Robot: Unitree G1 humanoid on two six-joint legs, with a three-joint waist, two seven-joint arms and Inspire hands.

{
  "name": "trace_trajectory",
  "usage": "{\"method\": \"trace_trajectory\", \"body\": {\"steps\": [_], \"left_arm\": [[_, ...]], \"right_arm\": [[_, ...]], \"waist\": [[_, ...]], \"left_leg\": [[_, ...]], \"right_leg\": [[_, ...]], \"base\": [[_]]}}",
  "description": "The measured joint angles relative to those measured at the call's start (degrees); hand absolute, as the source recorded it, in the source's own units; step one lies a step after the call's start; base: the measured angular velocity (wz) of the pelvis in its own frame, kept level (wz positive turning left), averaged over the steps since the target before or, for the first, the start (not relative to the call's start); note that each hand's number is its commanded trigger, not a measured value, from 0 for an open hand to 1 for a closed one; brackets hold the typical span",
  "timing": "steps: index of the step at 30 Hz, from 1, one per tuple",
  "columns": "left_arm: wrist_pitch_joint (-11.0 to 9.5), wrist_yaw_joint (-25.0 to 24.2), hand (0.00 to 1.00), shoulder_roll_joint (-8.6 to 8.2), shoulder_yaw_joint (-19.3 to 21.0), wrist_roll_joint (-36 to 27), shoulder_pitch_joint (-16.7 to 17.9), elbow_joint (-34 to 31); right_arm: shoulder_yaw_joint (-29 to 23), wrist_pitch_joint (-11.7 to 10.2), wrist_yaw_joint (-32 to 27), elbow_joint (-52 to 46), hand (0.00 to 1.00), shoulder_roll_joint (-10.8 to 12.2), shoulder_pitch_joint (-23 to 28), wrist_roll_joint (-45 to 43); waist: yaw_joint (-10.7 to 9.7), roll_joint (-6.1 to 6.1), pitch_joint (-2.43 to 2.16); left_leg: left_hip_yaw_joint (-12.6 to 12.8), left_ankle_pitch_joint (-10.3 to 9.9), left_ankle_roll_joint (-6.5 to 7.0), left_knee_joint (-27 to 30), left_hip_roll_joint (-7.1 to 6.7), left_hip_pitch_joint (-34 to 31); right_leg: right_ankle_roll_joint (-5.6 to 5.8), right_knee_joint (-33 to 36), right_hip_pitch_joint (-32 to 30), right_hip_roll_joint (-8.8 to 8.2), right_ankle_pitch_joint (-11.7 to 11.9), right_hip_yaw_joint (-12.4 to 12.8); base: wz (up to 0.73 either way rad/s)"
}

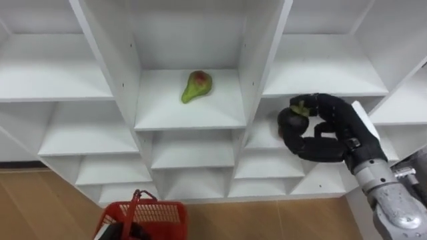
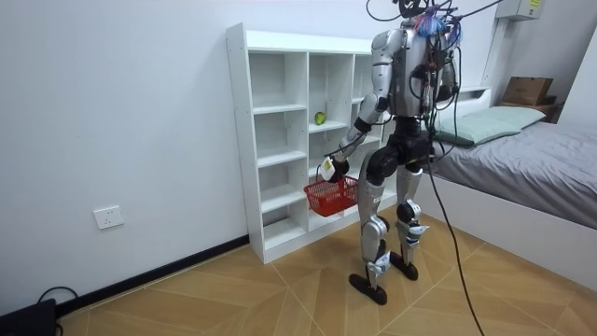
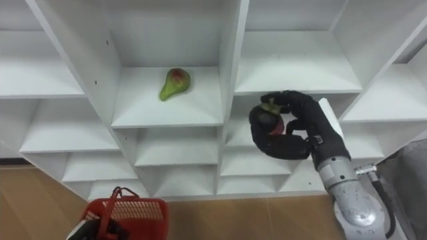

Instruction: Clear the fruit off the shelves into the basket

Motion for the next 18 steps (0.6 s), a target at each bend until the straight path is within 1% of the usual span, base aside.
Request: {"method": "trace_trajectory", "body": {"steps": [1,3,4,5,6,7,9,12,14,15,18], "left_arm": [[0.0,0.05,1.0,0.0,-0.24,0.0,-0.17,-0.19],[-0.01,0.0,1.0,-0.01,-1.18,-0.02,-1.54,-0.98],[-0.02,-0.01,1.0,-0.03,-1.34,-0.02,-2.08,-1.22],[-0.13,-0.02,1.0,-0.13,-1.49,-0.07,-3.25,-1.46],[-0.15,0.15,1.0,-0.29,-1.83,-1.09,-4.26,-1.8],[-0.17,0.2,1.0,-0.37,-2.14,-1.68,-4.54,-2.37],[-0.88,0.16,1.0,-0.32,-4.16,-3.73,-5.22,-4.66],[-1.18,-0.02,1.0,-0.3,-6.55,-4.34,-6.62,-4.84],[-1.2,-0.41,1.0,-0.24,-7.98,-4.39,-7.28,-4.85],[-1.22,-1.06,1.0,-0.26,-8.64,-4.38,-7.81,-4.85],[-1.37,-2.65,1.0,-0.39,-8.79,-4.37,-8.13,-5.21]], "right_arm": [[0.71,0.0,0.27,0.18,1.0,0.0,-0.01,-0.56],[3.69,0.02,1.63,1.35,1.0,0.06,0.05,-1.25],[4.41,0.08,2.07,1.51,1.0,0.09,0.09,-1.34],[5.55,0.35,3.1,1.57,1.0,0.12,0.06,-1.53],[6.46,0.64,3.74,2.05,1.0,0.4,-0.13,-1.53],[6.88,0.69,3.79,2.49,1.0,0.69,-0.22,-1.53],[8.39,1.31,3.78,2.84,1.0,1.33,-0.28,-2.18],[10.45,1.35,3.83,3.29,1.0,1.66,-0.78,-3.84],[11.62,1.23,3.74,5.97,1.0,1.85,-2.07,-4.14],[12.29,1.29,3.78,7.77,1.0,1.86,-2.93,-4.31],[12.89,1.31,3.79,10.19,1.0,2.07,-3.95,-6.0]], "waist": [[-0.08,0.0,0.0],[0.17,-0.11,-0.03],[0.26,-0.14,-0.03],[0.43,-0.22,-0.02],[0.6,-0.27,0.0],[0.6,-0.36,-0.02],[0.75,-0.51,0.02],[0.75,-0.52,0.08],[0.66,-0.58,0.13],[0.75,-0.63,0.31],[0.77,-0.9,0.48]], "left_leg": [[0.11,0.01,0.0,0.04,0.01,-0.09],[0.29,0.03,-0.02,0.21,0.06,-0.78],[0.29,0.03,-0.02,0.34,0.07,-1.1],[0.34,0.05,0.01,0.52,0.1,-1.6],[0.3,0.09,0.03,0.6,0.1,-1.95],[0.3,0.09,0.04,0.65,0.1,-2.05],[0.27,0.09,0.04,0.83,0.09,-2.76],[0.17,0.09,0.05,1.07,0.1,-3.28],[0.19,0.09,0.05,1.07,0.1,-3.46],[0.19,0.09,0.06,1.19,0.11,-3.8],[0.14,0.1,0.07,1.89,0.14,-5.33]], "right_leg": [[-0.04,-0.01,-0.11,0.02,0.04,0.11],[-0.08,0.18,-0.88,0.08,0.15,0.47],[-0.09,0.18,-1.1,0.08,0.21,0.47],[-0.12,0.25,-1.7,0.08,0.36,0.54],[-0.12,0.24,-1.93,0.07,0.43,0.54],[-0.12,0.24,-2.03,0.07,0.44,0.56],[-0.09,0.23,-2.66,0.07,0.55,0.59],[-0.09,0.23,-3.11,0.08,0.59,0.58],[-0.1,0.42,-3.46,0.05,0.59,0.57],[-0.09,0.76,-3.87,0.02,0.59,0.56],[-0.11,1.16,-5.18,-0.06,0.6,0.44]], "base": [[-0.07],[-0.05],[-0.04],[0.0],[0.0],[0.0],[0.0],[0.0],[0.0],[0.0],[0.0]]}}
